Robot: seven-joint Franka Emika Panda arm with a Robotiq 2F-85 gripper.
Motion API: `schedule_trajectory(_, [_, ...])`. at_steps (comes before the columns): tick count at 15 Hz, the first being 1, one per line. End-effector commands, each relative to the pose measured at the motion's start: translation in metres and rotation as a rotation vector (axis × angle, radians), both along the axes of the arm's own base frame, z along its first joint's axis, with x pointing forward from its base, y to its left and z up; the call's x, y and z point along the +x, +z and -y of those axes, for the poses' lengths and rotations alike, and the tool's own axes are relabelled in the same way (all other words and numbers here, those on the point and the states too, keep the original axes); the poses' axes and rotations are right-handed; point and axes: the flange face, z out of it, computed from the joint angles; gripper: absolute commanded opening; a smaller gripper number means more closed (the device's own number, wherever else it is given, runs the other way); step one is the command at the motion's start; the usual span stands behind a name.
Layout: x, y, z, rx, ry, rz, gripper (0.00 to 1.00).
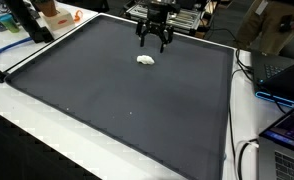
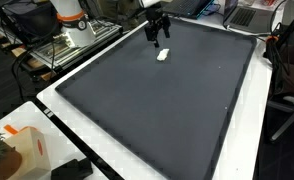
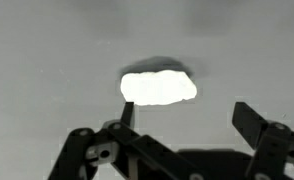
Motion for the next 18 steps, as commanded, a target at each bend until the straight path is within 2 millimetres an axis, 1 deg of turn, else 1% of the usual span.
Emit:
schedule_trajectory(1, [-0.004,0.011,-0.003,-0.009,-0.03,-0.026,1.0])
schedule_trajectory(2, [-0.002,0.017,-0.003,-0.018,-0.049,-0.027,1.0])
schedule_trajectory(3, [0.006,0.008,-0.006,0.007,-0.024,-0.017,1.0])
schedule_trajectory(4, [0.007,0.011,-0.008,0.003,-0.031,-0.018,1.0])
schedule_trajectory(7, [0.008,0.017,-0.007,-0.003,-0.052,-0.013,1.0])
schedule_trajectory(9, [0.006,0.013,-0.005,-0.001,-0.063,-0.035,1.0])
schedule_trajectory(12, [0.005,0.014,-0.004,0.0,-0.084,-0.051,1.0])
schedule_trajectory(15, [0.007,0.018,-0.003,-0.006,-0.087,-0.064,1.0])
schedule_trajectory(18, [0.015,0.025,-0.002,-0.024,-0.094,-0.097,1.0])
